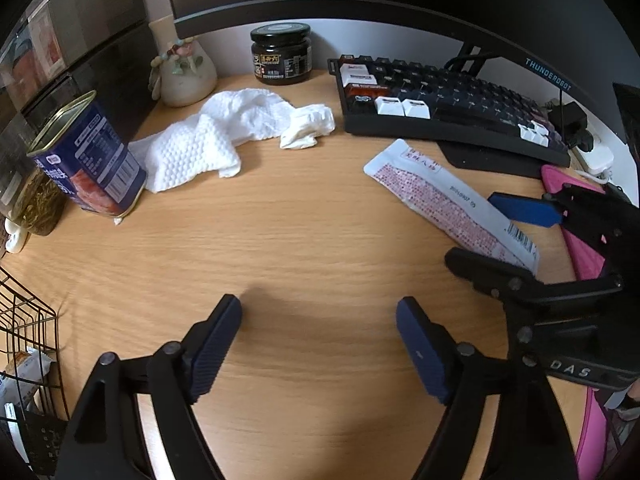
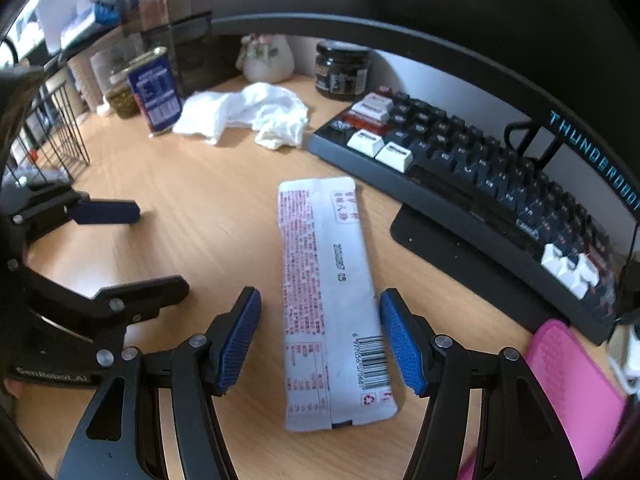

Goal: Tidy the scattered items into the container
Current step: 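Grasp the long white printed wrapper with the right tool, then carry the white wrapper to the wire basket and open the right tool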

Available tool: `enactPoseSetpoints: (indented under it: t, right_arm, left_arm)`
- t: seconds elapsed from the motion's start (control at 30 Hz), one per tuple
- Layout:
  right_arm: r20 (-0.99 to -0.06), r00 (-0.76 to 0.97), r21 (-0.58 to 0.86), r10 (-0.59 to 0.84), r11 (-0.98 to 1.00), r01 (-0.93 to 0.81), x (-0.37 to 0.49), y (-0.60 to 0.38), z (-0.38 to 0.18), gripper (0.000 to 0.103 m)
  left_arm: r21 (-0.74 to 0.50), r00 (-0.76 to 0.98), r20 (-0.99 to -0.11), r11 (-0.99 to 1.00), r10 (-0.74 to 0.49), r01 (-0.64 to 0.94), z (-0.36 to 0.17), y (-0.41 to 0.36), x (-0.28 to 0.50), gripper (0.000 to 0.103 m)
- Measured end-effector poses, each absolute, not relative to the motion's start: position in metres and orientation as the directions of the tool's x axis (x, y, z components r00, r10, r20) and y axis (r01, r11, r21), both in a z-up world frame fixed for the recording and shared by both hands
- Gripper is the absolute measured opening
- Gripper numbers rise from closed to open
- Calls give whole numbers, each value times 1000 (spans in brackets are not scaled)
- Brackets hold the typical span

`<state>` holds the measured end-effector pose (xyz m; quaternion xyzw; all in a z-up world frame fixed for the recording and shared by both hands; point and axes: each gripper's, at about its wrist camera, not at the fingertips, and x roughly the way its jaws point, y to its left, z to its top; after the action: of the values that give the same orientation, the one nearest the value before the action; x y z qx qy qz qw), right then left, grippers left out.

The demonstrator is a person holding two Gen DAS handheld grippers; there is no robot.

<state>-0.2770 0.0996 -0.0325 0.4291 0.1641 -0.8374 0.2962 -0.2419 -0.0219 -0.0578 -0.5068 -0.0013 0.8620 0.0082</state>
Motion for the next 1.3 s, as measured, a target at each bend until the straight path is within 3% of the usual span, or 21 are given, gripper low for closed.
enactPoseSetpoints:
  t: [0.07,0.2,0.47,0.83,1.3]
  right_arm:
    - [-814,-457,-24,-359,-765,644,-274,99,-31,42]
    - [-815,-464,-50,-347,-756,653,-266,93,-31,39]
    - [-784,-497,-60,-372,-751,657,-243,89,-6,39]
    - [-694,-533,-54,-484,-704,708,-189,64,70,39]
    - [-634,-403,-61,-660,-477,877,-93,-66,110,39]
  left_arm:
    - [-11,-487,-873,-1000,14,-10,-57,-22,-242,85]
    - [-12,-480,-877,-1000,18,-15,-57,-23,-241,85]
    - [-36,-520,-854,-999,22,17,-31,-34,-223,85]
    - [-40,-654,-756,-996,-26,85,52,-64,-158,85]
    - [10,-629,-735,-932,-253,363,87,-191,-39,85]
